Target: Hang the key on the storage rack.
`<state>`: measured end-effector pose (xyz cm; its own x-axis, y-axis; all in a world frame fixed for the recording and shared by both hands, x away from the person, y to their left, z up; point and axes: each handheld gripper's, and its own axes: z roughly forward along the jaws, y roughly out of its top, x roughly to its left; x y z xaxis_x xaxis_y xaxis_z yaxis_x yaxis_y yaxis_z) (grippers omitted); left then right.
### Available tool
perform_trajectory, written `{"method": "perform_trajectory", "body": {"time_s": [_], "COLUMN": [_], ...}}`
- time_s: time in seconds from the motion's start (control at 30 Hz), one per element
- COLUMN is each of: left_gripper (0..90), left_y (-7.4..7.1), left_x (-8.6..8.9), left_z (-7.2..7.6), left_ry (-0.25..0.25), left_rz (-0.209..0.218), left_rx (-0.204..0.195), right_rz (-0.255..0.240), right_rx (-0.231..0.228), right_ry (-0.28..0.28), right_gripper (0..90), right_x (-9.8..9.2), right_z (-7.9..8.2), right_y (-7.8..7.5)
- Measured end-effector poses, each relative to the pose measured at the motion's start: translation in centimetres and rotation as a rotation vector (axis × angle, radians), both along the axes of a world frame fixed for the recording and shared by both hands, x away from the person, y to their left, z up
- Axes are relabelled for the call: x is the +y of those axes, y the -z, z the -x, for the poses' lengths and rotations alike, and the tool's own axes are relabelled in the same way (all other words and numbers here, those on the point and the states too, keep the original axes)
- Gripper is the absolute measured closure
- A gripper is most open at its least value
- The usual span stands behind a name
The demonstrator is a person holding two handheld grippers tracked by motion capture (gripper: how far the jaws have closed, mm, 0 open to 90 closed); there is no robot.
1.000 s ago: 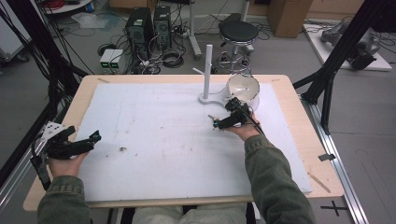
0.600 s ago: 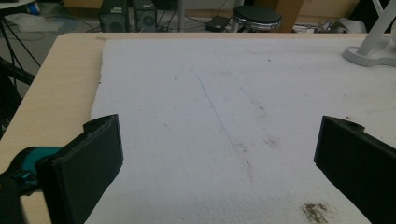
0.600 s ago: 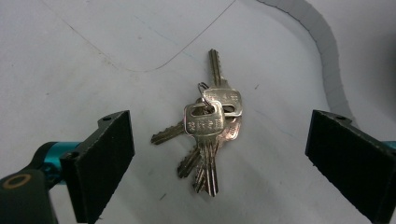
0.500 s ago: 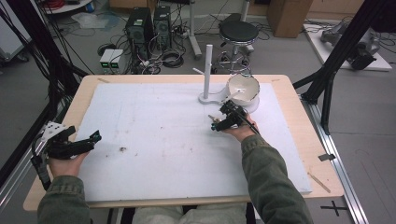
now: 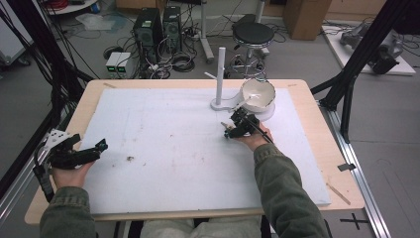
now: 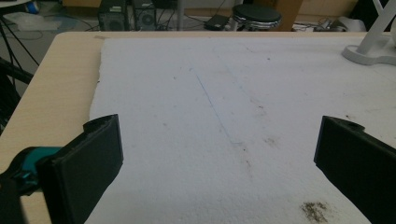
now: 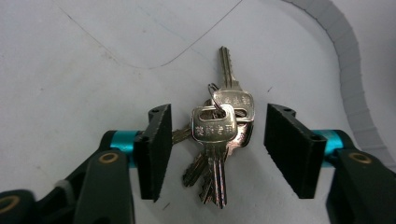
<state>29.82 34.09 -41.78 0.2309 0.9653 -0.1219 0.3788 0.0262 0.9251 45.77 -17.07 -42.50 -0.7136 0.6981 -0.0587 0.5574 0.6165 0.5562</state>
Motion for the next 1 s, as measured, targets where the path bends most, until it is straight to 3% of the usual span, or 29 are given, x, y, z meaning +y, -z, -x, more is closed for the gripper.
{"method": "perform_trajectory", "body": {"time_s": [0.13, 0.17, 0.2, 0.23, 0.6, 1.0], "left_gripper": [1.7, 1.7, 1.7, 1.7, 1.7, 1.7], "left_y": [0.0, 0.0, 0.0, 0.0, 0.1, 0.1], "left_x": [0.0, 0.0, 0.0, 0.0, 0.1, 0.1], "left_z": [0.0, 0.0, 0.0, 0.0, -0.1, -0.1], "left_ry": [-0.001, 0.0, 0.0, 0.0, -0.001, 0.003], "left_rz": [0.0, 0.001, 0.001, 0.0, 0.002, 0.001], "left_rx": [0.001, 0.001, 0.001, 0.001, 0.002, 0.007], "right_rz": [0.014, 0.016, 0.016, 0.018, 0.003, -0.05], "right_rx": [-0.003, 0.004, 0.004, -0.008, 0.009, -0.007], "right_ry": [0.003, 0.008, 0.008, 0.001, 0.005, 0.019], "right_gripper": [51.0, 59.6, 59.6, 65.9, 66.8, 66.8], "right_x": [0.1, 0.2, 0.2, 0.2, 0.0, -1.1], "right_z": [-0.1, 0.1, 0.1, 0.1, 0.2, 0.9], "right_y": [0.2, 0.2, 0.2, 0.1, -0.1, -1.7]}}
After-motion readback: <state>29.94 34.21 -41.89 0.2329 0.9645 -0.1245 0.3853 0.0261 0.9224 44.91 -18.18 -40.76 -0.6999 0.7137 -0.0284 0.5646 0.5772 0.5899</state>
